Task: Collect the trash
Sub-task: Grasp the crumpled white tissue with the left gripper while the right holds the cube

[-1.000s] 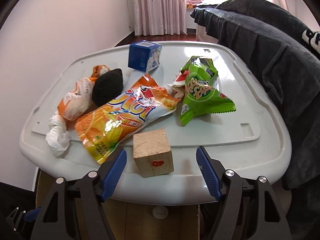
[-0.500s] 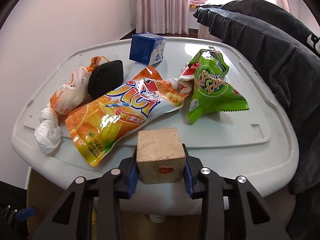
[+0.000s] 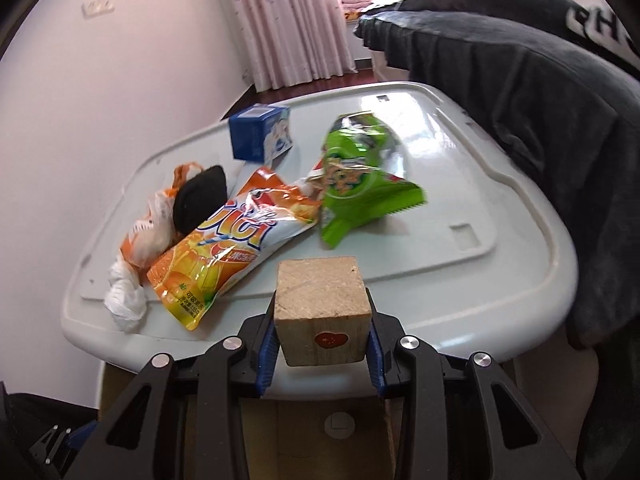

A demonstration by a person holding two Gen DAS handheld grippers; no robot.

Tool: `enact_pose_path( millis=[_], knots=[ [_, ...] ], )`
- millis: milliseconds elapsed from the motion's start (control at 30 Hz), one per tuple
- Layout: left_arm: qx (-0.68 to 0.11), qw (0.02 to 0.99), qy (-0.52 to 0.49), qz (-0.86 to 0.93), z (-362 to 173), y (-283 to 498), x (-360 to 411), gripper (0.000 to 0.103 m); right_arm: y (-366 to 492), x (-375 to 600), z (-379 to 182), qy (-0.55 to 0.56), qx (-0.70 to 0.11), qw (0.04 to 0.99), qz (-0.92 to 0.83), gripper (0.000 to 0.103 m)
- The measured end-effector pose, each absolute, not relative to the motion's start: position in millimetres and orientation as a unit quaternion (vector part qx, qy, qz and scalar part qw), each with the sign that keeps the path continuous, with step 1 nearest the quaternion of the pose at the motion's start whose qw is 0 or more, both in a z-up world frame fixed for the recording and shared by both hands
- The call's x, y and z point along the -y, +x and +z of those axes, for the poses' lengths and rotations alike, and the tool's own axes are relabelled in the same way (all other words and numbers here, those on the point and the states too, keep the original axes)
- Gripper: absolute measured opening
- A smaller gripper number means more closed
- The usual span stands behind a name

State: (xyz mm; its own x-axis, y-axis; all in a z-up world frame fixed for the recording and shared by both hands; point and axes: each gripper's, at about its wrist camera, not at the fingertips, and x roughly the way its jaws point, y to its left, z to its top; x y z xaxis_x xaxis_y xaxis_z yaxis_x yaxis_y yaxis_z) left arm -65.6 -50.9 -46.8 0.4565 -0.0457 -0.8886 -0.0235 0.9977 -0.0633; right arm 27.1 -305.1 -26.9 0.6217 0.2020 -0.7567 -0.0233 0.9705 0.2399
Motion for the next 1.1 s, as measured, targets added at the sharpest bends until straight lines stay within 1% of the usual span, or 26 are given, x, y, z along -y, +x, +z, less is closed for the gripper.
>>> enact_pose_path(
  millis=[133,367,500,800,833,967,1000,1067,1100],
  knots=[
    [-0.503,0.863,-0.033,0.001,-30,-50,54,0.077,18,319,-25,0.129,-0.428,0.892,0.064,0.036],
    [-0.479,0.875,-0.065,0.026,-10,4,50,0.077,11,331,-20,0.142,-0.416,0.896,0.064,0.036],
    [-0.483,0.873,-0.068,0.030,-14,32,53,0.077,14,334,-21,0.154,-0.417,0.893,0.064,0.036],
    [-0.483,0.872,-0.075,0.029,-32,67,57,0.077,22,326,-28,0.144,-0.427,0.890,0.070,0.036],
    [-0.482,0.873,-0.073,0.033,-34,69,56,0.081,23,325,-28,0.143,-0.428,0.890,0.070,0.036],
    [-0.456,0.888,-0.047,0.042,-36,74,61,0.082,26,322,-30,0.140,-0.431,0.889,0.072,0.036],
    [-0.451,0.891,-0.034,0.048,-38,75,62,0.080,27,321,-31,0.139,-0.432,0.888,0.072,0.036],
    [-0.433,0.900,-0.015,0.045,-39,74,67,0.066,29,320,-33,0.138,-0.435,0.887,0.071,0.036],
    [-0.429,0.902,-0.010,0.043,-39,74,68,0.048,30,319,-33,0.138,-0.436,0.886,0.072,0.036]
  ],
)
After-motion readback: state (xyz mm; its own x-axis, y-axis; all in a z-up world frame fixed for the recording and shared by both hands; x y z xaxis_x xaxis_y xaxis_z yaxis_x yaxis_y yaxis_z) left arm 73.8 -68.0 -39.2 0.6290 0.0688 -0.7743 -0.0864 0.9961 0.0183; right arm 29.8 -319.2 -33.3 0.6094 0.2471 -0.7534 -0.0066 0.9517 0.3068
